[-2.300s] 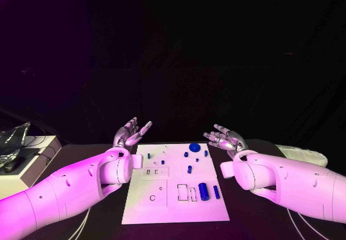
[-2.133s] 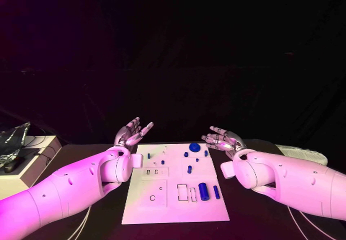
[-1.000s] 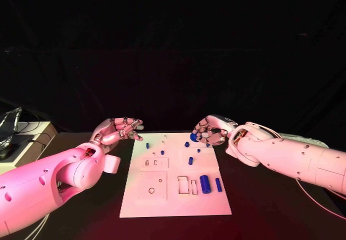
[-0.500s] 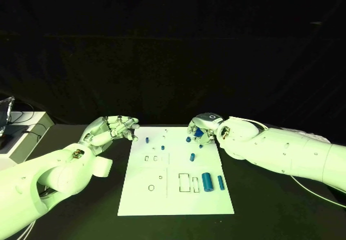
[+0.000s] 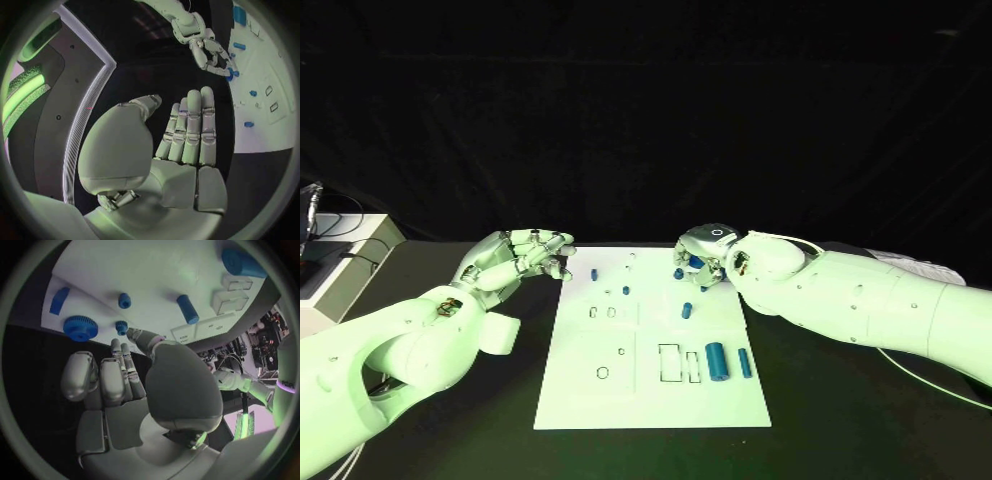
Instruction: Assemble the parts on the task board
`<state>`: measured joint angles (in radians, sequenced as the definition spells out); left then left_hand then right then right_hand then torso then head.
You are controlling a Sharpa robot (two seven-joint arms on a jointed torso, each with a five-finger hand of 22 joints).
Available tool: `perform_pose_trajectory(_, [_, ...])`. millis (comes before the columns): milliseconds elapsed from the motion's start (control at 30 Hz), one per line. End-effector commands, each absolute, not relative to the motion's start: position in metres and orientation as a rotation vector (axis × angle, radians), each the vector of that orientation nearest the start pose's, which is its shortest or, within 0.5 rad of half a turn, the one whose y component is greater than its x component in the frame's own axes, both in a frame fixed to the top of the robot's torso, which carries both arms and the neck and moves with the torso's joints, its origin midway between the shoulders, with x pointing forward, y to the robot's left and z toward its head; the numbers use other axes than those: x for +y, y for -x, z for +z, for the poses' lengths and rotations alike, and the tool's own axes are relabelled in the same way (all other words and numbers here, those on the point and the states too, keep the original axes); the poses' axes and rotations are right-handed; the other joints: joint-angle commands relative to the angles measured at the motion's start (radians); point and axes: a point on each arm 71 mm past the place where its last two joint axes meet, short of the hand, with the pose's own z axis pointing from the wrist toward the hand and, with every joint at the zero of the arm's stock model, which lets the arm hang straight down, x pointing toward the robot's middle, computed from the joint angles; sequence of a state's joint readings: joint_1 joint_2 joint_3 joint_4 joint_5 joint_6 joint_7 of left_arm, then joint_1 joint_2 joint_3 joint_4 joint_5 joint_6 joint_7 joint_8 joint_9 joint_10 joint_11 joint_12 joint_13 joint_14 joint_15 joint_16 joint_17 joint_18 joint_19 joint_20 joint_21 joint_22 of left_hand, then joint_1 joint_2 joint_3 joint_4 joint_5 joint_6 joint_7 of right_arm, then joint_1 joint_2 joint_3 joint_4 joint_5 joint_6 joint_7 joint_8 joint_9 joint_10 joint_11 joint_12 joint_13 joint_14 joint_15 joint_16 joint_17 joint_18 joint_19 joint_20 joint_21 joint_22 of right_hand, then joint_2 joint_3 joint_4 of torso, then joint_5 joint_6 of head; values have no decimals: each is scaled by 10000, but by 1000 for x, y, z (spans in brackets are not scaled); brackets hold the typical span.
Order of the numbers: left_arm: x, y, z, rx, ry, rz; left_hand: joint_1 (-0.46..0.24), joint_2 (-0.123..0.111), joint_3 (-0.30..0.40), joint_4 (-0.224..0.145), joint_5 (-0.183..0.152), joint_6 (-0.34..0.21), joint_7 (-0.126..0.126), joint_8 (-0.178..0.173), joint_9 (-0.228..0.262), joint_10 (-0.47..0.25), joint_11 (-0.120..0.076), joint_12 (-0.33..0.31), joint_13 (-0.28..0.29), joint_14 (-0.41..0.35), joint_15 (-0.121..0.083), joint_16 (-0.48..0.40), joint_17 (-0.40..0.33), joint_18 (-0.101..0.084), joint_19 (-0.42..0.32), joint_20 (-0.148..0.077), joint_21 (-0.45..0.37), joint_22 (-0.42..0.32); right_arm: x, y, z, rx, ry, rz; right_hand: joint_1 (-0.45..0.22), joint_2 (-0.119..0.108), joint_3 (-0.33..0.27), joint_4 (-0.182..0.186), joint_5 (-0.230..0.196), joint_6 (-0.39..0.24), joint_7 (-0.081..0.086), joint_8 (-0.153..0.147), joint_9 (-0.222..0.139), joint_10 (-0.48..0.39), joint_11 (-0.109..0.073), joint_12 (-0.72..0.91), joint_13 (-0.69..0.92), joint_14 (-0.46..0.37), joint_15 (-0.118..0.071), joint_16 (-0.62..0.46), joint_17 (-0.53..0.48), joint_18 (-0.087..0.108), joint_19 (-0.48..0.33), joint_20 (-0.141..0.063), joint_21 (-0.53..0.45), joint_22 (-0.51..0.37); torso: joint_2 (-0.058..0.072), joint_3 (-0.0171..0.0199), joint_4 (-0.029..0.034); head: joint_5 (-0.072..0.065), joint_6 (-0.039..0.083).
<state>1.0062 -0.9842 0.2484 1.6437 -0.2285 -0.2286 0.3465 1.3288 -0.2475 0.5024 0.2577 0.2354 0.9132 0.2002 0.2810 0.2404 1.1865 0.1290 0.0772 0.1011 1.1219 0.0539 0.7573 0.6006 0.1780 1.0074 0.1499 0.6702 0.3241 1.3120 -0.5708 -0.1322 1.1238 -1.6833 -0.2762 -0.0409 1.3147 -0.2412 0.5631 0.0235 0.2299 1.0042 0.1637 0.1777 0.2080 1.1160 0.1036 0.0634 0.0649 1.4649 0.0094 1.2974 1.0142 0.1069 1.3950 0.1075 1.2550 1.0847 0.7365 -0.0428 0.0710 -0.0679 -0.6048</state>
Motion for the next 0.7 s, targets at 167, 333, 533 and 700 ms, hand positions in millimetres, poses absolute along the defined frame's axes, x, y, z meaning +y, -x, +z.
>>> perform_pose_trajectory(167, [242, -466, -147, 13867, 9399, -16281, -126, -2, -90, -1, -37, -78, -13, 26, 14, -54, -12, -70, 16, -70, 32, 45, 13, 8, -72, 23, 66, 17, -169, -563, -178, 15872, 4947, 3493, -2, -65, -39, 40, -60, -62, 10, -25, 17, -73, 5, -33, -2, 185, 43, 61, 36, -148, -23, 37, -17, 18, 152, -26, 72, -52, 70])
perform_pose_trajectory(333, [241, -466, -147, 13893, 9388, -16310, -129, 5, -95, -4, -39, -82, -10, 26, 17, -62, -9, -73, 17, -79, 35, 54, 18, 8, -80, 25, 78, 25, -169, -566, -178, 15859, 4943, 3388, 20, -33, -27, 40, -53, -59, 7, -23, 23, -83, 5, -26, 2, 183, 43, 77, 42, -148, -20, 40, -14, 23, 210, -56, 125, -87, 75])
perform_pose_trajectory(533, [242, -466, -146, 13899, 9394, -16291, -133, 22, -96, -5, -40, -85, -6, 27, 22, -68, -6, -73, 19, -89, 38, 66, 25, 8, -91, 27, 95, 35, -169, -568, -178, 15761, 4904, 3353, 29, 14, -12, 56, -36, -58, 18, -23, 31, -83, 9, -15, 8, 172, 45, 82, 15, -145, -24, 44, -23, 11, 279, -89, 186, -133, 89])
perform_pose_trajectory(700, [243, -466, -147, 13929, 9417, -16257, -135, 34, -96, -5, -42, -85, -6, 28, 25, -69, -5, -72, 21, -94, 40, 74, 28, 8, -97, 29, 104, 41, -168, -568, -178, 15789, 4931, 3359, 25, 45, -6, 75, -28, -47, 17, -17, 42, -47, 7, 3, 18, 167, 46, 101, 19, -142, -26, 48, -28, 4, 334, -99, 205, -137, 111])
